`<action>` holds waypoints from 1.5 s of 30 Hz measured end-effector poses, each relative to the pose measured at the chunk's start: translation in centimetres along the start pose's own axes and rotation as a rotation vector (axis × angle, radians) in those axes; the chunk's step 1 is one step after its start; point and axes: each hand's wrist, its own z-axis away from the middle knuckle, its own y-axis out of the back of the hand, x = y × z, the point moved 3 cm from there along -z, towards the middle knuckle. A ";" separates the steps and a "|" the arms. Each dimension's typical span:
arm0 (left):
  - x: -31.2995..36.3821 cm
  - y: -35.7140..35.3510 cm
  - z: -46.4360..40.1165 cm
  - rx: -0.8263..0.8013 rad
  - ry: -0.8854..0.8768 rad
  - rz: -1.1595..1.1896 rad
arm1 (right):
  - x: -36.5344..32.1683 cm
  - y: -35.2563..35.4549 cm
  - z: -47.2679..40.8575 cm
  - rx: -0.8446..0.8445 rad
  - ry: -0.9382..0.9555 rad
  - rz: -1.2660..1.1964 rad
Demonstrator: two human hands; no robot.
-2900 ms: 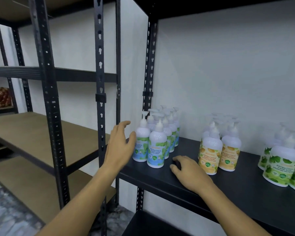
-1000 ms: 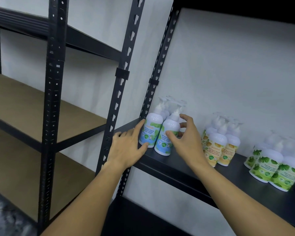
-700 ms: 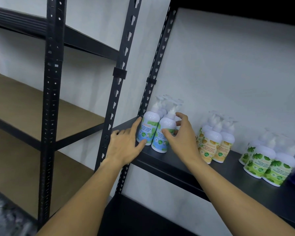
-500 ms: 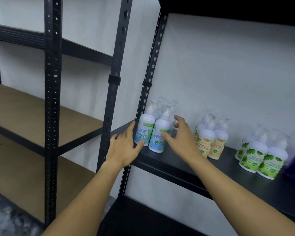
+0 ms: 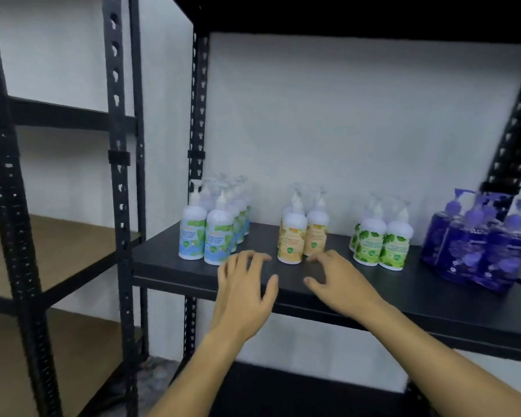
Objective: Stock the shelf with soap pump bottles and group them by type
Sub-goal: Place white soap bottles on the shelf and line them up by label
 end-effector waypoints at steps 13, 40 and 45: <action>15.3 -8.3 0.2 -0.256 -0.301 0.085 | 14.7 7.5 13.0 0.100 -0.299 0.250; 40.0 -31.5 34.8 -1.553 -0.342 0.276 | 31.8 -10.5 57.0 -0.289 -1.314 -0.073; 37.3 -33.1 40.8 -1.915 -0.238 0.177 | 29.9 -14.1 61.6 -0.329 -1.490 -0.135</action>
